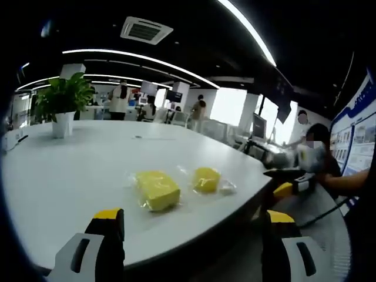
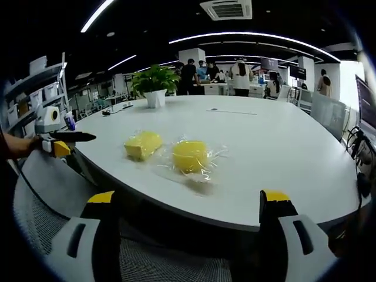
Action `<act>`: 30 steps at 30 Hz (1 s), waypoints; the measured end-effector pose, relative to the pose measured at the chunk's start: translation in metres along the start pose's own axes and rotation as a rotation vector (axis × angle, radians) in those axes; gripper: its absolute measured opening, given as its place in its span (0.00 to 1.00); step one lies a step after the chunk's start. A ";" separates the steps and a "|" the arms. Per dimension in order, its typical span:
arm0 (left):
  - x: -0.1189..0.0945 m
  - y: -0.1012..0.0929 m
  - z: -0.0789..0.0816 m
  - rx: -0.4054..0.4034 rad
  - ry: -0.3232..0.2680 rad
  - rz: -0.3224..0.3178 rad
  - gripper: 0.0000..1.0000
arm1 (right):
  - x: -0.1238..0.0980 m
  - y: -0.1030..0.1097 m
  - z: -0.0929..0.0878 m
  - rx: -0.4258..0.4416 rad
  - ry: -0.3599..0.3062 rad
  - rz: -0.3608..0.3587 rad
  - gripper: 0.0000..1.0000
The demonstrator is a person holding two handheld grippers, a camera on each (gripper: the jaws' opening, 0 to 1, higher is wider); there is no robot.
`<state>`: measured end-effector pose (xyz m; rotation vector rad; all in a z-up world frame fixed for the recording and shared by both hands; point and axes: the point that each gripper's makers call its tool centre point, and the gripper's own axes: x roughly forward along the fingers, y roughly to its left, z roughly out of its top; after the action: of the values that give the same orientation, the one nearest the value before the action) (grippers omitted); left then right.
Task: Compare the silicone blocks by pressing each to a similar depth, holding the contact briefly, and releasing to observe deformation and rebound differences across the visible hardness samples.
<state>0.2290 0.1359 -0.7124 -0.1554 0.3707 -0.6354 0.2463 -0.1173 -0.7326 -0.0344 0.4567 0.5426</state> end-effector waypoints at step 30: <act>0.001 0.000 -0.002 -0.002 0.006 -0.002 1.00 | 0.002 0.000 -0.003 0.002 0.011 0.000 0.93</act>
<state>0.2289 0.1352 -0.7146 -0.1561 0.3771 -0.6380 0.2466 -0.1171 -0.7357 -0.0356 0.4675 0.5423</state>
